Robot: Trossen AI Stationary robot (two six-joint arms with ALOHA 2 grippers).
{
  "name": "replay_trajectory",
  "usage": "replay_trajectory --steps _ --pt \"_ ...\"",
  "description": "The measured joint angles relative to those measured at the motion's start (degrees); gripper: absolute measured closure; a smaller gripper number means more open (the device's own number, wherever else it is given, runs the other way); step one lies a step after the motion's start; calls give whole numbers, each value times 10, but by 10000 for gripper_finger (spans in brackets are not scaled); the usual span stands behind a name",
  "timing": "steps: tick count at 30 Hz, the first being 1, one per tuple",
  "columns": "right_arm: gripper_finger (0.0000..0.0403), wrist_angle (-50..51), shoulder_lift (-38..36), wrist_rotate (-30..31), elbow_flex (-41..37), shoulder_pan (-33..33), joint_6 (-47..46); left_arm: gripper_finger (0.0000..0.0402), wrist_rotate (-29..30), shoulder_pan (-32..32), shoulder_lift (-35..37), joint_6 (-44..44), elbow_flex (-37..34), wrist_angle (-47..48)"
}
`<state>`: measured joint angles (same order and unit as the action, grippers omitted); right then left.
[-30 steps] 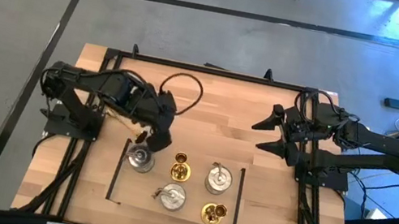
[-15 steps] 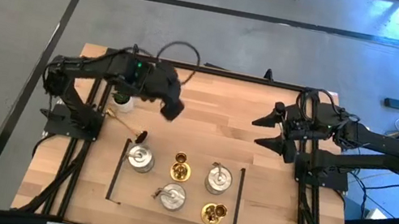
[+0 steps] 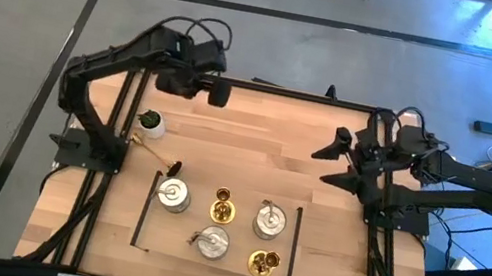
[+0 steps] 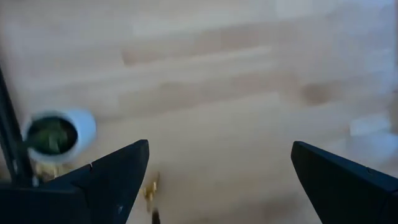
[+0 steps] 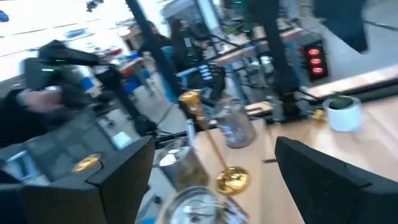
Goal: Pick & Place candle stick holders
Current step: Put the gold candle holder on the shelf
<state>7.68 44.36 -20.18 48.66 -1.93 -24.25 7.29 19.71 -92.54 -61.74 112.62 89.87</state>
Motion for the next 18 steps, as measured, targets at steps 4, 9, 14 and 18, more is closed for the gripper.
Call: replay_trajectory --steps 4,9,14,18 --pt "66 -2 0 -48 0 0 16 11 -64 16 15 -31 -58 1" --pt "66 0 0 -93 0 0 33 11 -85 12 49 -92 -148 2" --pt "65 11 -1 -126 0 -20 44 11 -94 2 90 -109 -240 0" --pt "65 14 -1 -165 0 -42 39 11 -135 -5 143 -133 -328 1"
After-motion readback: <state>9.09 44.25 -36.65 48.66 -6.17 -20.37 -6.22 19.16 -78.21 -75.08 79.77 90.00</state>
